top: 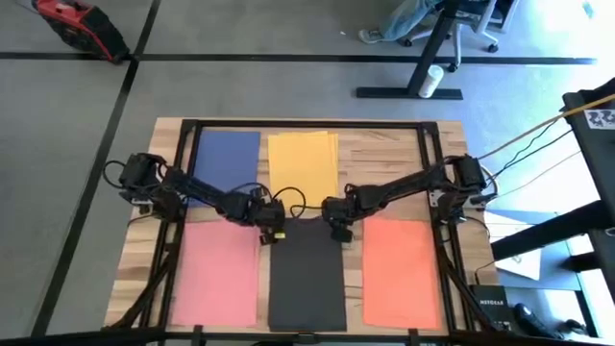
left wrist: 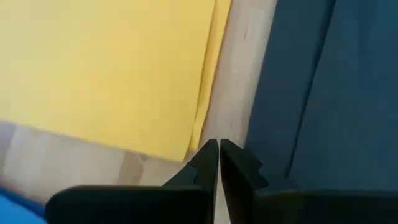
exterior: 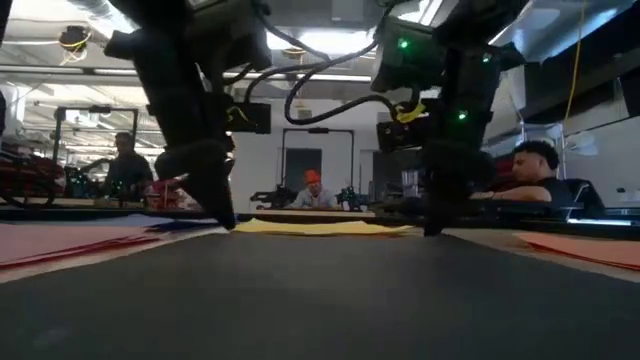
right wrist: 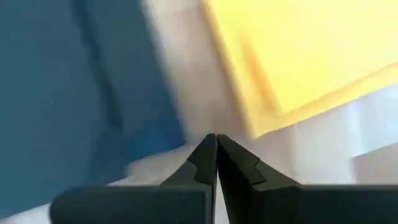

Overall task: Organize paper
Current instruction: Adjust the stacked colored papers on the table

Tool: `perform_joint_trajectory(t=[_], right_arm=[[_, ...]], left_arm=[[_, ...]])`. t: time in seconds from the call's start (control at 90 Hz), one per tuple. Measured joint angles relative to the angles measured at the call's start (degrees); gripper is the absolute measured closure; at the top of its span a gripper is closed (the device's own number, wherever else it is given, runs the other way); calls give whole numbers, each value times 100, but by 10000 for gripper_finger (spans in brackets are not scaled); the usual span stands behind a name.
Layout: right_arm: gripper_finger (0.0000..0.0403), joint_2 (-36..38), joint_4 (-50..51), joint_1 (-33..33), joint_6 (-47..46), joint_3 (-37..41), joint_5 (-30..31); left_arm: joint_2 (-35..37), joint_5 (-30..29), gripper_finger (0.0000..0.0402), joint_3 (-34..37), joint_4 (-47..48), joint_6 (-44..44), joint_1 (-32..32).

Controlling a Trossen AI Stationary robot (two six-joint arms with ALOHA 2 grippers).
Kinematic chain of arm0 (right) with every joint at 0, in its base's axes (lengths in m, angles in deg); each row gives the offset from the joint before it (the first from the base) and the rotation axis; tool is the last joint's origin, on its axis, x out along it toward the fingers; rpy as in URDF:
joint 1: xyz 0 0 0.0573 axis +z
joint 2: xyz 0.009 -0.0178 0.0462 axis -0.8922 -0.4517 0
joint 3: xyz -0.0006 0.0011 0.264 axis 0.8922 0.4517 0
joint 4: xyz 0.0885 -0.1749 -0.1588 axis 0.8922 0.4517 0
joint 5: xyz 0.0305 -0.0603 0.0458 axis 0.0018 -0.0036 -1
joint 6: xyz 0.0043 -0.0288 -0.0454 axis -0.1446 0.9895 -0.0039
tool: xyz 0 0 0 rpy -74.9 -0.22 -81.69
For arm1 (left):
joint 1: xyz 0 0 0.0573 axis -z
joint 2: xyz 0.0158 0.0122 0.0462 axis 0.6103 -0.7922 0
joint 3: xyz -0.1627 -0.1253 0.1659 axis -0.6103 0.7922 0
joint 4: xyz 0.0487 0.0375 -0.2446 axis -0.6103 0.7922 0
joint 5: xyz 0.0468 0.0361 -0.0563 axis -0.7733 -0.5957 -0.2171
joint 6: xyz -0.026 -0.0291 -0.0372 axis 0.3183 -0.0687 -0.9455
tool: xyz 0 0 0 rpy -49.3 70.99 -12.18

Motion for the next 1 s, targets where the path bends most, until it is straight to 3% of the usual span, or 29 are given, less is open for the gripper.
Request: perform_joint_trajectory(t=[0.7,1.0], right_arm=[[403,0,-390,-209,370,-7,-1365],[403,0,-390,-181,366,-7,-1595]], left_arm=[[-136,317,400,-7,-220,97,138],[-138,323,400,-7,-217,-31,367]])
